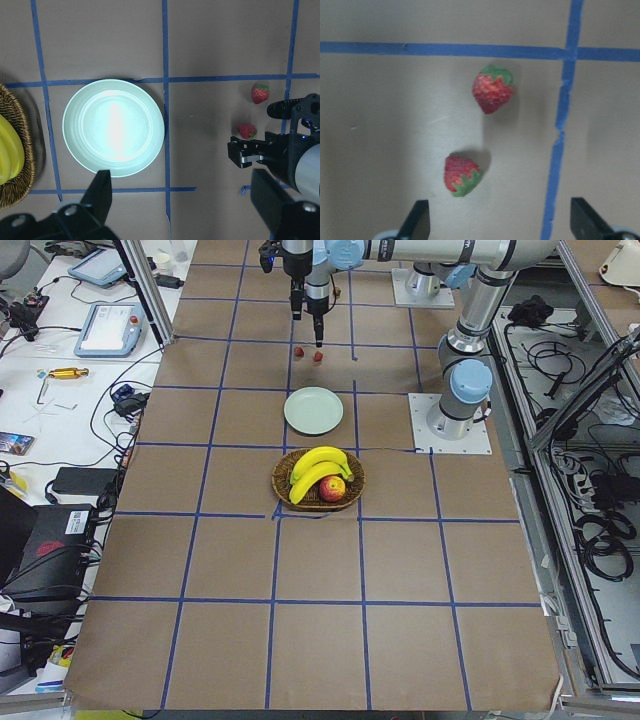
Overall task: Collect all strawberries into plate
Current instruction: 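Reach the right gripper to the last strawberry and grasp it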
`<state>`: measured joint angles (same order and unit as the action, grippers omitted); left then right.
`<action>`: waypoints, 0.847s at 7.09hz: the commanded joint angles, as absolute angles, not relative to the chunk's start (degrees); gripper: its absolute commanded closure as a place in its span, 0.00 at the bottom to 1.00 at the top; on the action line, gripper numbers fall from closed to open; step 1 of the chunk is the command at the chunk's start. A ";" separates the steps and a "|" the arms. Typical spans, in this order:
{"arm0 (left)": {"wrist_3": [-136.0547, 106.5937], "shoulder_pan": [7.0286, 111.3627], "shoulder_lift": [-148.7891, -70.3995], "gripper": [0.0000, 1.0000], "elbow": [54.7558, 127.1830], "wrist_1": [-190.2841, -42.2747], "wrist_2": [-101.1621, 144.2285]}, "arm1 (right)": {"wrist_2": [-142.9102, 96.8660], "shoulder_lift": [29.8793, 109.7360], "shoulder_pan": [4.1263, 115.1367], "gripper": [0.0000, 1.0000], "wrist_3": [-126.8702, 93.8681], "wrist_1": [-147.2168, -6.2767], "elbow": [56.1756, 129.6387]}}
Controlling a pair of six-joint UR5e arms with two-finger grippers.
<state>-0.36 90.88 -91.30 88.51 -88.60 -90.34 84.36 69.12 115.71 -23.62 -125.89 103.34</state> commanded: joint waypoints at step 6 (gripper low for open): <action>-0.44 90.88 -91.32 0.00 88.77 -88.59 -90.26 | 98.09 79.71 86.42 0.00 13.93 -108.35 113.00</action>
